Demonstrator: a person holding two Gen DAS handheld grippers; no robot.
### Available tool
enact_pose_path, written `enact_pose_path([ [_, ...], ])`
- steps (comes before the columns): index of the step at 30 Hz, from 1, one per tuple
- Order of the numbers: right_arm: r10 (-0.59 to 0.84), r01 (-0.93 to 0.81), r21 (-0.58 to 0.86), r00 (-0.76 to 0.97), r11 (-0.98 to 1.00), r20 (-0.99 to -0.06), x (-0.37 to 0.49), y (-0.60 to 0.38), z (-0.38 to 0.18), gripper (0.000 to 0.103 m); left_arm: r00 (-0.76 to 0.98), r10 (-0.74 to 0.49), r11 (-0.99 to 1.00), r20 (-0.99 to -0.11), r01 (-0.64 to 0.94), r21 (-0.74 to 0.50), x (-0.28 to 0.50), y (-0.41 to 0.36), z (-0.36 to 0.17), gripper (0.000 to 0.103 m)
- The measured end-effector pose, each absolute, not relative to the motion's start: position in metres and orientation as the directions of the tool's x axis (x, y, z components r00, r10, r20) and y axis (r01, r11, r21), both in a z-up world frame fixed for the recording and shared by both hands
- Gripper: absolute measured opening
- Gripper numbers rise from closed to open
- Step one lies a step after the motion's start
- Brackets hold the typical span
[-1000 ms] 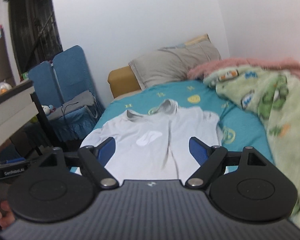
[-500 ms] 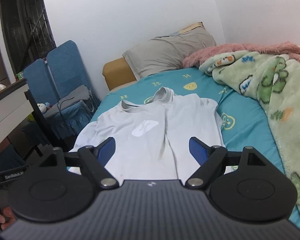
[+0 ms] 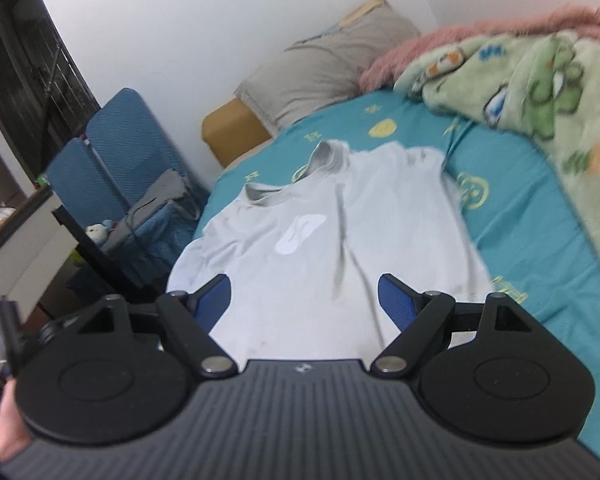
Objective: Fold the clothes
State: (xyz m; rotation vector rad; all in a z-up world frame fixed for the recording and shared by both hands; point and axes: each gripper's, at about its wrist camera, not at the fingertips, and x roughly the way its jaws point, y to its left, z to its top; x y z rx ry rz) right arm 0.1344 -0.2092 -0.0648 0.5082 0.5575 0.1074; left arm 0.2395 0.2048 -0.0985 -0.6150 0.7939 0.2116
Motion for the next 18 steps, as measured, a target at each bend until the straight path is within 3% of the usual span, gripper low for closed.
enact_pose_path([
  [4, 0.222, 0.072, 0.486, 0.825, 0.871, -0.520, 0.157, -0.209, -0.080, 0.082, 0.717, -0.071, 0.736, -0.693, -0.432, -0.521, 0.281, 0.231, -0.123, 0.081],
  [13, 0.214, 0.152, 0.514, 0.782, 0.844, -0.585, 0.201, -0.221, -0.118, 0.082, 0.747, -0.095, 0.774, -0.658, -0.361, -0.521, 0.371, 0.238, -0.159, 0.067],
  [14, 0.215, 0.157, 0.515, 0.780, 0.843, -0.588, 0.204, -0.222, -0.121, 0.082, 0.747, -0.108, 0.782, -0.656, -0.344, -0.520, 0.379, 0.236, -0.161, 0.063],
  [18, 0.217, 0.169, 0.516, 0.767, 0.840, -0.603, 0.214, -0.223, -0.130, 0.082, 0.711, -0.112, 0.835, -0.695, -0.312, -0.454, 0.401, 0.221, -0.166, 0.025],
])
